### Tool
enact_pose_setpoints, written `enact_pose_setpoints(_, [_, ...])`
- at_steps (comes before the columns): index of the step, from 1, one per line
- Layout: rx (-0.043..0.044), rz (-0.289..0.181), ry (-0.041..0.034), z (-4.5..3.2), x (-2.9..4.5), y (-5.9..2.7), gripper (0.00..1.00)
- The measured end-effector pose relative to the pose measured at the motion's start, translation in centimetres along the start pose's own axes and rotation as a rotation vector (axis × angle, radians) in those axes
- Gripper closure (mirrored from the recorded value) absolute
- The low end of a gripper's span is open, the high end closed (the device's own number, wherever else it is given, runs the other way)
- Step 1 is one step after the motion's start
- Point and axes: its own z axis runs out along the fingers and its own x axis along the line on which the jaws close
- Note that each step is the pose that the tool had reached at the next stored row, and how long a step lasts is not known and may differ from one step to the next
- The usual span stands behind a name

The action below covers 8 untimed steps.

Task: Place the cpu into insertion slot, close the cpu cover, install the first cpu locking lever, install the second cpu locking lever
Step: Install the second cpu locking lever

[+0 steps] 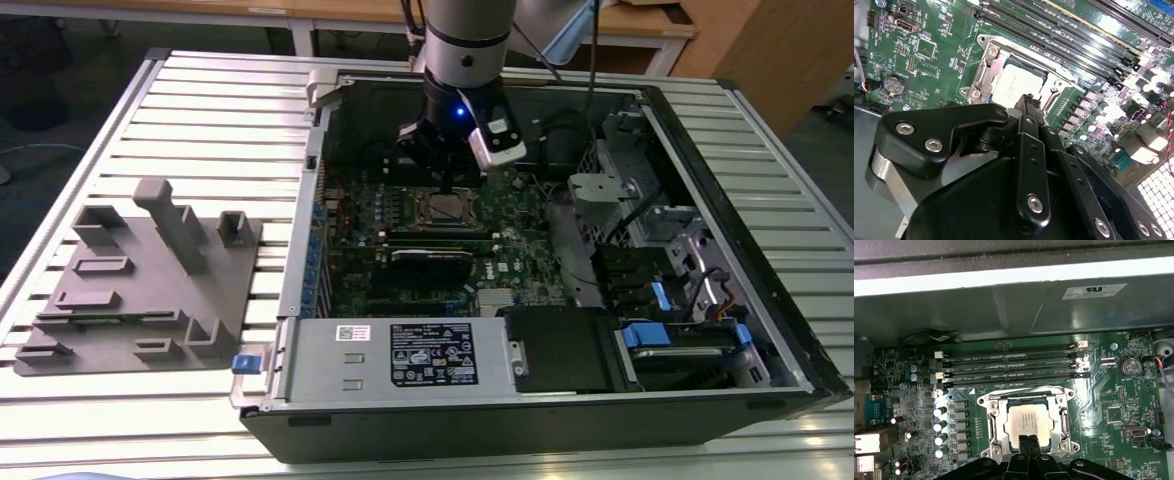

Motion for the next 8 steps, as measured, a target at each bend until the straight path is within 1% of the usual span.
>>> enact_pose_setpoints(8, [0.0001, 0.000, 0.0000, -0.03, -0.05, -0.52, 0.89])
